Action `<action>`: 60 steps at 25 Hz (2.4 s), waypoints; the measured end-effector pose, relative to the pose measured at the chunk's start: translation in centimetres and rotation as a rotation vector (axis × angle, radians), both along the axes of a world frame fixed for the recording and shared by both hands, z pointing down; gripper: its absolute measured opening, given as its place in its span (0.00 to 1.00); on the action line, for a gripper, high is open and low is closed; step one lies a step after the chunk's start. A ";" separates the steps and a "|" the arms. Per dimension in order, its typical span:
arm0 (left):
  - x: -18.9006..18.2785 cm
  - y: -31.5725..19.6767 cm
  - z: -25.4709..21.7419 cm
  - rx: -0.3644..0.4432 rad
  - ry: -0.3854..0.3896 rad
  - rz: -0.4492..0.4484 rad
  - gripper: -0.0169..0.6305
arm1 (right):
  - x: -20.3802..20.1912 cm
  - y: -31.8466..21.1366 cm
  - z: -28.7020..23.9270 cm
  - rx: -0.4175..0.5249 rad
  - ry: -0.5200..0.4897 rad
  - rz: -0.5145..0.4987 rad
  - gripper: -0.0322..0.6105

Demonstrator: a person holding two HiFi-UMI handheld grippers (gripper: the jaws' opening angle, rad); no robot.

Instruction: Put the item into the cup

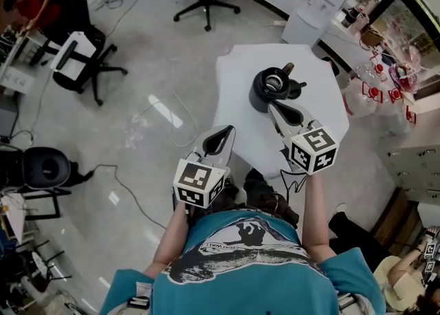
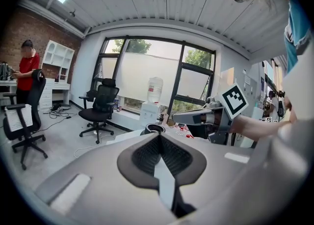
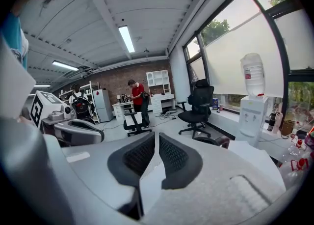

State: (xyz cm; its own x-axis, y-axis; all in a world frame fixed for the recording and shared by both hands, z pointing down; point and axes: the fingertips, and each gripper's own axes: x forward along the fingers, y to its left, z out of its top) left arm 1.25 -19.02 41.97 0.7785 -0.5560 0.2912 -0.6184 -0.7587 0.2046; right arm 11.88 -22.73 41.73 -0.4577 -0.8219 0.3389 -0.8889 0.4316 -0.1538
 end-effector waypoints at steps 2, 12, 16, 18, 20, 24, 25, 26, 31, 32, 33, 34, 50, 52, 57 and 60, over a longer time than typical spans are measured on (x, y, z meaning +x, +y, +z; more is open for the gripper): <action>-0.7 0.5 0.2 -0.004 -0.001 0.015 0.06 | -1.1 1.1 0.4 -0.002 -0.012 0.008 0.10; -3.1 2.8 2.1 -0.045 -0.007 0.040 0.06 | -6.1 6.1 3.2 -0.061 -0.028 -0.034 0.10; -3.1 3.6 2.5 -0.054 -0.007 0.022 0.06 | -6.9 7.5 4.0 -0.079 -0.033 -0.069 0.10; -3.1 4.0 2.7 -0.063 -0.007 0.009 0.06 | -7.4 8.0 4.2 -0.085 -0.038 -0.089 0.10; -3.1 4.4 2.7 -0.067 -0.008 -0.002 0.06 | -7.9 8.5 4.3 -0.090 -0.046 -0.113 0.10; -2.9 5.0 2.6 -0.069 -0.004 -0.047 0.06 | -8.2 9.8 4.4 -0.104 -0.049 -0.173 0.10; -2.8 5.1 2.6 -0.070 -0.004 -0.062 0.06 | -8.2 10.1 4.4 -0.107 -0.048 -0.189 0.10; -2.7 5.3 2.6 -0.071 -0.004 -0.079 0.06 | -8.1 10.4 4.4 -0.110 -0.049 -0.204 0.10; -1.2 6.8 2.3 -0.071 -0.001 -0.153 0.06 | -6.8 12.3 4.0 -0.109 -0.059 -0.271 0.11; -0.8 7.2 2.2 -0.069 -0.001 -0.164 0.06 | -6.5 12.7 3.9 -0.106 -0.060 -0.281 0.11; -0.5 7.7 2.1 -0.067 -0.002 -0.174 0.06 | -6.2 13.1 3.8 -0.103 -0.062 -0.290 0.11; -0.2 8.2 2.0 -0.064 -0.004 -0.182 0.06 | -5.9 13.5 3.8 -0.098 -0.064 -0.299 0.11; 3.2 16.8 1.7 -0.020 -0.026 -0.292 0.06 | -2.1 20.6 4.8 -0.097 -0.095 -0.374 0.08; 3.3 17.4 1.7 -0.017 -0.023 -0.301 0.06 | -1.9 21.1 4.6 -0.089 -0.095 -0.377 0.05; 3.8 18.4 1.6 -0.012 -0.019 -0.310 0.06 | -1.6 21.8 4.3 -0.079 -0.090 -0.388 0.05; 3.8 18.8 1.7 -0.007 -0.016 -0.318 0.06 | -1.7 22.1 4.2 -0.070 -0.086 -0.403 0.05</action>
State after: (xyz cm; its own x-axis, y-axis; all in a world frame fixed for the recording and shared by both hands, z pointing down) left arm 5.08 -0.21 43.65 0.5610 -0.7688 0.3069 -0.8278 -0.5250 0.1979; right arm 10.22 -0.61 45.95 -0.7674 -0.5472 0.3341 -0.6332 0.7284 -0.2617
